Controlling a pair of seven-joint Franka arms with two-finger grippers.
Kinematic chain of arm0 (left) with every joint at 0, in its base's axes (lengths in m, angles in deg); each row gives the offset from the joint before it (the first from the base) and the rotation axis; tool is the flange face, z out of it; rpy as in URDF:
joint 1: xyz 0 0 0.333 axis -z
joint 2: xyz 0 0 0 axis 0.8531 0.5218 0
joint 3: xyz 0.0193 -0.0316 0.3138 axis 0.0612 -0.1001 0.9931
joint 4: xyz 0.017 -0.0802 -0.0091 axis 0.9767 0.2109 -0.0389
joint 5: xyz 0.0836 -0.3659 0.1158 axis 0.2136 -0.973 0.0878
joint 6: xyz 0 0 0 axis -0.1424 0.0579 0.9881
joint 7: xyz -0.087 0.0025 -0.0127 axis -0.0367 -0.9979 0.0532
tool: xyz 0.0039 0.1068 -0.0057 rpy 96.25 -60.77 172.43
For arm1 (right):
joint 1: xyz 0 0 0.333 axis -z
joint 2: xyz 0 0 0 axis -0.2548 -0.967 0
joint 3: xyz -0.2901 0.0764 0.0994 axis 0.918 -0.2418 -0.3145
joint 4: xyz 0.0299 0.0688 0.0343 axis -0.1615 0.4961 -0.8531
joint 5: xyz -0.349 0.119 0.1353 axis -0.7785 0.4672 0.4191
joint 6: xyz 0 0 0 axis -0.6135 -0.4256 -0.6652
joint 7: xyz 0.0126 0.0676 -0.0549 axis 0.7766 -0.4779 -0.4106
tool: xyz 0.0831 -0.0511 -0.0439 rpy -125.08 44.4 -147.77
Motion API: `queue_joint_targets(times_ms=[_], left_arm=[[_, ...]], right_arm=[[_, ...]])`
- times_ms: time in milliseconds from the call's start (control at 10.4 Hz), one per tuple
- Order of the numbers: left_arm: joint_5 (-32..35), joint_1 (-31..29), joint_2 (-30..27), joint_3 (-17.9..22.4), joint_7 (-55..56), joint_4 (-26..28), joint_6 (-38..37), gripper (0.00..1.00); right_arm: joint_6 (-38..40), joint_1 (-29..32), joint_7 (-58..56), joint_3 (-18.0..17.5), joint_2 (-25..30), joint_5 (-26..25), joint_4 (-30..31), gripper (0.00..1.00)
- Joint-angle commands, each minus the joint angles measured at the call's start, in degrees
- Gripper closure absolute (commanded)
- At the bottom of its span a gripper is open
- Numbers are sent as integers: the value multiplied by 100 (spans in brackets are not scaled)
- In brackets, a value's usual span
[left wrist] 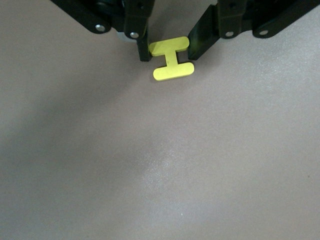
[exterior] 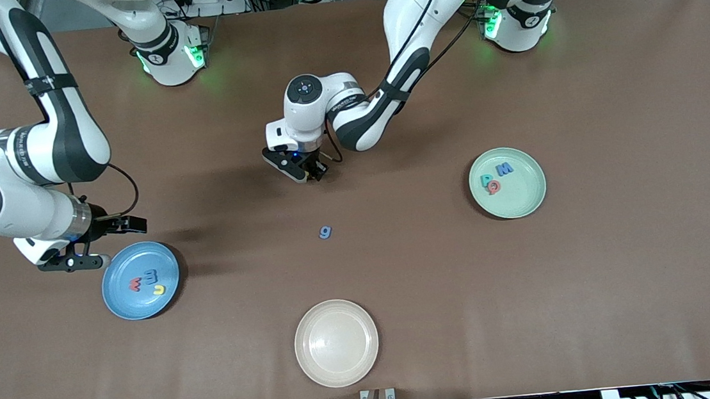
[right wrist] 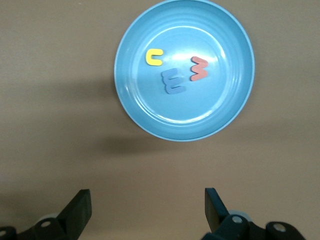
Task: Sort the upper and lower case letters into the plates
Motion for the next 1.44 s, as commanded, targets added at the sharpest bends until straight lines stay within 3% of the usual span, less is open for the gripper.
queue_joint_targets(times_ms=[0, 867, 1348], left_arm=[[-219, 83, -22, 8, 53, -107, -413, 69], [-447, -258, -374, -80, -44, -142, -1239, 69], [-729, -1285, -971, -325, -2095, -90, -2950, 68]], right_arm=[[11, -57, 185, -12, 60, 80, -2, 0], [-51, -426, 766, -12, -10, 89, 7, 0], [-86, -522, 792, -3, -72, 519, 15, 0]])
